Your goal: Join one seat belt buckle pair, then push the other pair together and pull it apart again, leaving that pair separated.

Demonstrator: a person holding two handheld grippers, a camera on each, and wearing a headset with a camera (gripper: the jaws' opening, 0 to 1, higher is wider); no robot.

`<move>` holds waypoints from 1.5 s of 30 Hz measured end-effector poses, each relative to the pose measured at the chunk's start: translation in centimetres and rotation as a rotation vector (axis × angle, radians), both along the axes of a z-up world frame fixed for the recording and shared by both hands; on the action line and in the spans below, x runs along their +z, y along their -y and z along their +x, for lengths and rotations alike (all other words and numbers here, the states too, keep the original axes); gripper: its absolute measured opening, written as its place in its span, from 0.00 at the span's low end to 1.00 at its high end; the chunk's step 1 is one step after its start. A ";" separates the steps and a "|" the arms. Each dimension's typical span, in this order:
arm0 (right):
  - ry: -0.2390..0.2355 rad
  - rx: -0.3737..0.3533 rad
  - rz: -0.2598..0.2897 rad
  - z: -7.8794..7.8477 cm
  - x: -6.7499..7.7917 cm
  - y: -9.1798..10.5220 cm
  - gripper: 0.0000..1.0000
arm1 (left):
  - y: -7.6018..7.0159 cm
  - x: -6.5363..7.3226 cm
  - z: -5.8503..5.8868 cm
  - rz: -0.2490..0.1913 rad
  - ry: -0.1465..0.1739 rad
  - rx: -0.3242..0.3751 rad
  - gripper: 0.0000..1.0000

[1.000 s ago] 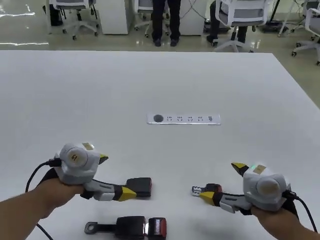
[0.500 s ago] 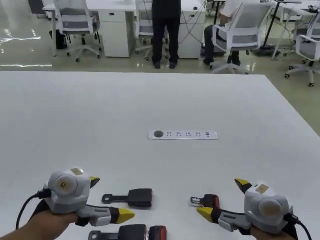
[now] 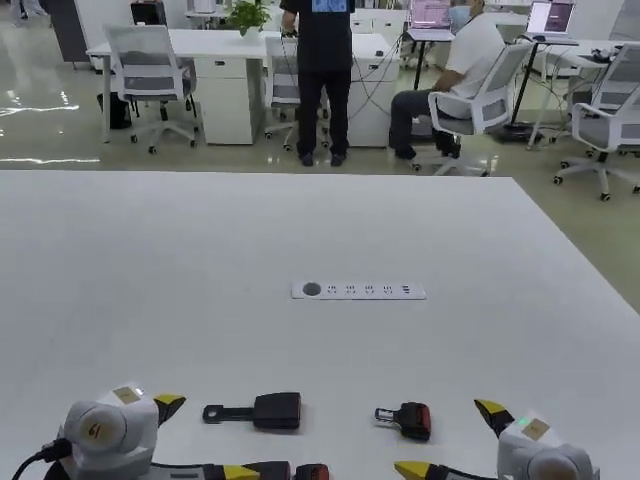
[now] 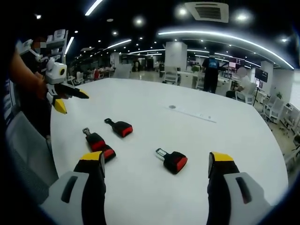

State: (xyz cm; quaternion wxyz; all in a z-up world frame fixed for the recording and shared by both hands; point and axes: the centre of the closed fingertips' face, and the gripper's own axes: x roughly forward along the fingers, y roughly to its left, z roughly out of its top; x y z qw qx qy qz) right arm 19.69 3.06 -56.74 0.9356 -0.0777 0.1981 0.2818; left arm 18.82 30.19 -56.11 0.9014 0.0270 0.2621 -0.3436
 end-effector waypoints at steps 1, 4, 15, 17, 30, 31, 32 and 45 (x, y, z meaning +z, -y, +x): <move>-0.001 -0.004 0.001 -0.3 0.0 -0.1 0.92 | 0.1 0.1 -0.3 -0.007 0.001 0.002 1.00; 0.007 -0.015 0.003 -1.1 0.3 0.0 0.94 | -0.2 0.1 -1.0 0.007 0.010 -0.006 1.00; 0.032 -0.036 0.017 -3.7 0.9 0.8 0.95 | -2.3 0.8 -2.7 -0.029 0.047 0.039 1.00; 0.032 -0.041 0.015 -4.0 0.9 1.1 0.95 | -2.3 1.0 -3.4 -0.032 0.049 0.047 1.00; 0.040 -0.051 0.019 -5.8 0.9 1.8 0.96 | -3.9 1.3 -5.6 -0.058 0.061 0.090 1.00; 0.041 -0.050 0.020 -5.8 0.9 1.8 0.96 | -3.9 1.2 -5.7 -0.057 0.060 0.092 1.00; 0.041 -0.049 0.020 -5.9 0.9 1.8 0.96 | -4.2 1.1 -5.9 -0.057 0.058 0.093 1.00; 0.046 -0.047 0.013 -6.3 1.1 1.7 0.96 | -3.8 1.7 -6.4 -0.068 0.064 0.104 1.00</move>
